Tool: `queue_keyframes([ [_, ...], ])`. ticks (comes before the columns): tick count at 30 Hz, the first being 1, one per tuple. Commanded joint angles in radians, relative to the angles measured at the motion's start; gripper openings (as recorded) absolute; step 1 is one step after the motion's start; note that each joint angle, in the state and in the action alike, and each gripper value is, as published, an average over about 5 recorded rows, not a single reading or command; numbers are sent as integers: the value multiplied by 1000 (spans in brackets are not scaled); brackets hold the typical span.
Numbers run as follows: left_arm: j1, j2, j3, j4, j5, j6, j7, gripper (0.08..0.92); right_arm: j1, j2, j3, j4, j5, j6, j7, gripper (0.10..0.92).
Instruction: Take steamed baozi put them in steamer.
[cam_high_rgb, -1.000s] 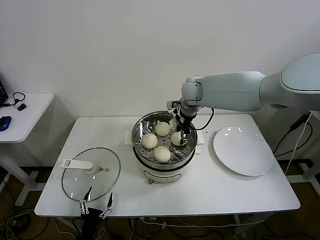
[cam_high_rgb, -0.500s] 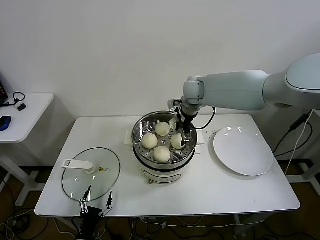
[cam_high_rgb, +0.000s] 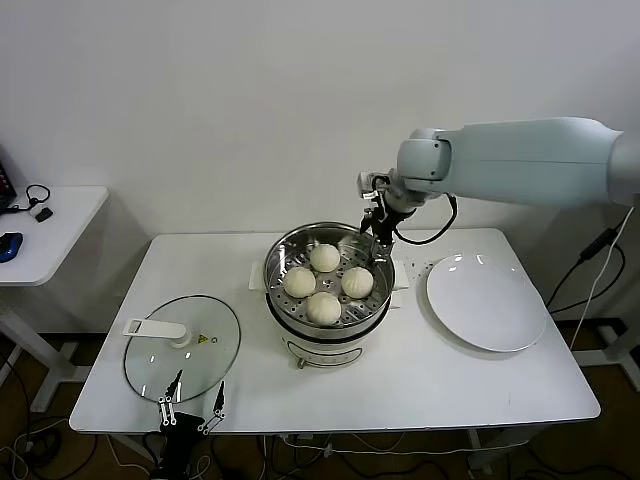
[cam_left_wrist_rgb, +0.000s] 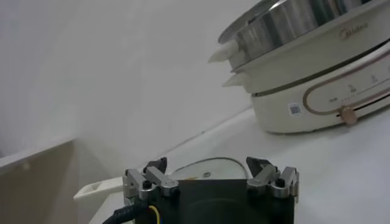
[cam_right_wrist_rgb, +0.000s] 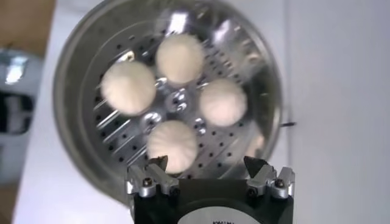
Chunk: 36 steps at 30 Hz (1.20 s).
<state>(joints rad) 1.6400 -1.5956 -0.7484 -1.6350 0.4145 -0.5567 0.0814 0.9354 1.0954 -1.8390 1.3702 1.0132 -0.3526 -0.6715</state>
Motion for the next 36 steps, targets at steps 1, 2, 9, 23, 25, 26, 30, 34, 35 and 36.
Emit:
queue_keyframes([
  [1,3,3,0,-11,2,3,-1,823,-165,-373,399,332,-30,-218,583,823],
  [2,2,3,0,-10,2,4,-2,823,-208,-404,451,353,-54,-220,617,823],
  [9,2,3,1,-8,-1,8,-2,823,-636,-588,896,533,-225,-185,816,823],
  [23,5,1,3,-18,-34,18,7,823,-1841,-546,2045,691,-420,164,902,823],
  [25,7,1,1,-20,-42,18,8,823,-1972,-476,2165,692,-440,230,886,823],
  [26,7,2,1,-20,-45,18,9,823,-2023,-442,2208,691,-453,262,876,823],
  [30,4,2,-1,-15,-50,18,11,823,-2181,-283,2340,689,-538,386,838,823],
  [34,1,1,0,-13,-50,18,12,823,-2290,-146,2401,689,-630,463,797,823],
  [35,1,1,1,-13,-50,18,12,823,-2314,-115,2408,689,-647,478,786,823],
  [36,1,0,1,-13,-49,18,12,823,-2339,-83,2415,689,-662,494,775,823],
])
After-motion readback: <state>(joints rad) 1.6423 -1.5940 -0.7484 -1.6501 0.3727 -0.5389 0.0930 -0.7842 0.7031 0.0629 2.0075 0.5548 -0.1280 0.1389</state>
